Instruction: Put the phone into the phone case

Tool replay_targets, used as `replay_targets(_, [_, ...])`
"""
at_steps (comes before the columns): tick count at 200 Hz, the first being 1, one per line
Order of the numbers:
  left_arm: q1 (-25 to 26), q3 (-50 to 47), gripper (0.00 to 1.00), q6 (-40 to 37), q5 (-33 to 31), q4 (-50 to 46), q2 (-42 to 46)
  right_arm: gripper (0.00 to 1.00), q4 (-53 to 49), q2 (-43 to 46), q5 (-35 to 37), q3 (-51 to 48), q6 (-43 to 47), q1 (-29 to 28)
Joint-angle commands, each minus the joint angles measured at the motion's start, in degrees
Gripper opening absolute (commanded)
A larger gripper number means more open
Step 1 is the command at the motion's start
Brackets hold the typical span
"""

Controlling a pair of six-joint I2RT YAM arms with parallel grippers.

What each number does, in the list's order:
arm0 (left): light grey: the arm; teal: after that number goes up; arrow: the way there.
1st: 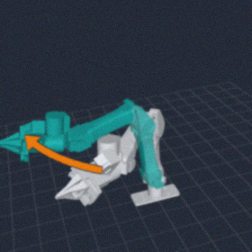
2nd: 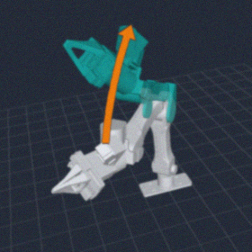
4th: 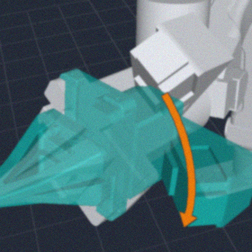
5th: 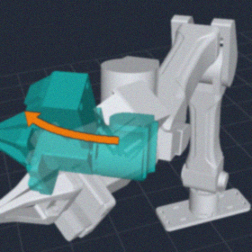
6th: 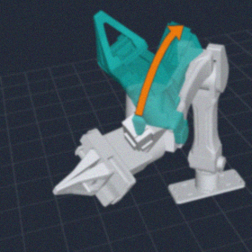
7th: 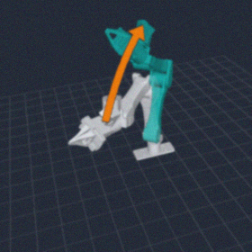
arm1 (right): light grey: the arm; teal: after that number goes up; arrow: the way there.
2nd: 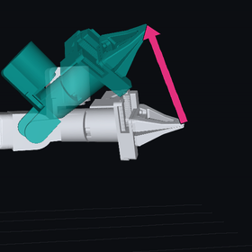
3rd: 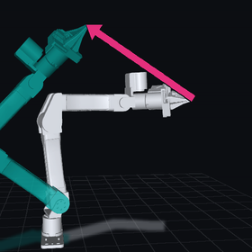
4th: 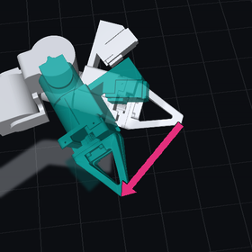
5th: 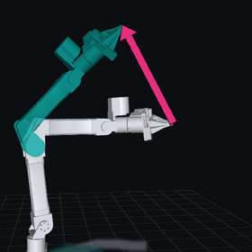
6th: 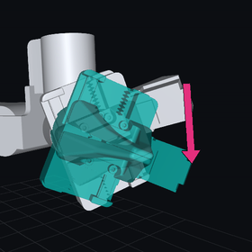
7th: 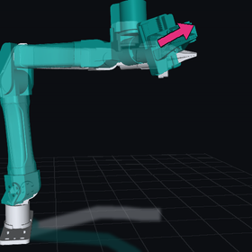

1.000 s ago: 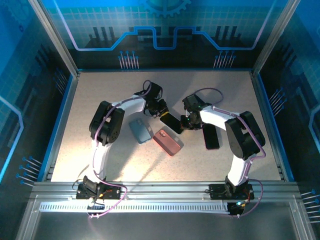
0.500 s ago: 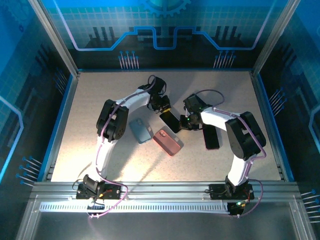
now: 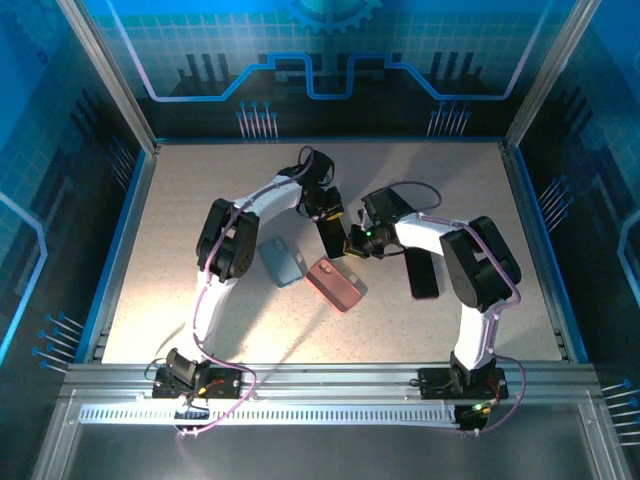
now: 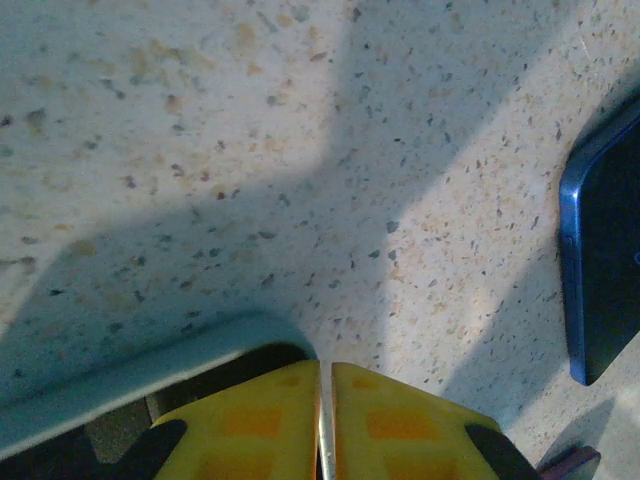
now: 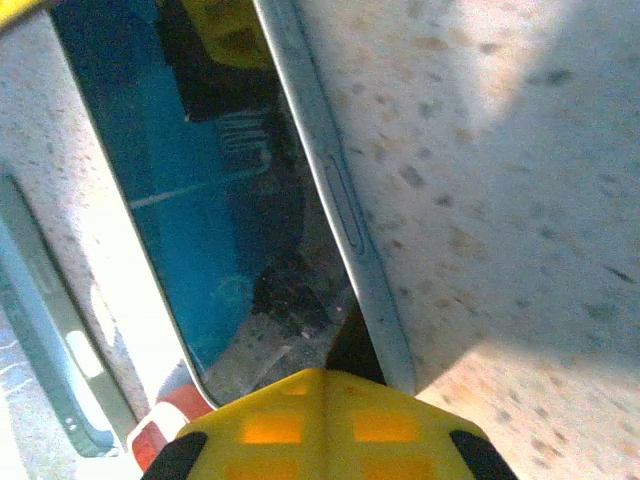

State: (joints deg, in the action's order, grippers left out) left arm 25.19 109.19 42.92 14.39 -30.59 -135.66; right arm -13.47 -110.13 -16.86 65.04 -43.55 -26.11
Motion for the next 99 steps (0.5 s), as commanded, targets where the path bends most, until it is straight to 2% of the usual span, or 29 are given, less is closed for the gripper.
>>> replay_targets(1, [-1.94, -4.6, 0.13, 0.38, -0.42, 1.65, 8.03, 0.0, 2.81, -4.85, -0.03, 0.63, -2.12, -1.53])
replay_targets(65, [-4.18, -23.97, 0.13, 2.74, -0.68, 6.2, 22.81, 0.0, 2.71, -3.76, -1.1, 3.79, -1.52, -1.72])
replay_targets(99, [-4.19, -32.92, 0.12, 5.28, -0.89, 9.34, 26.08, 0.0, 1.71, -3.9, -2.1, 5.39, -1.03, -1.75])
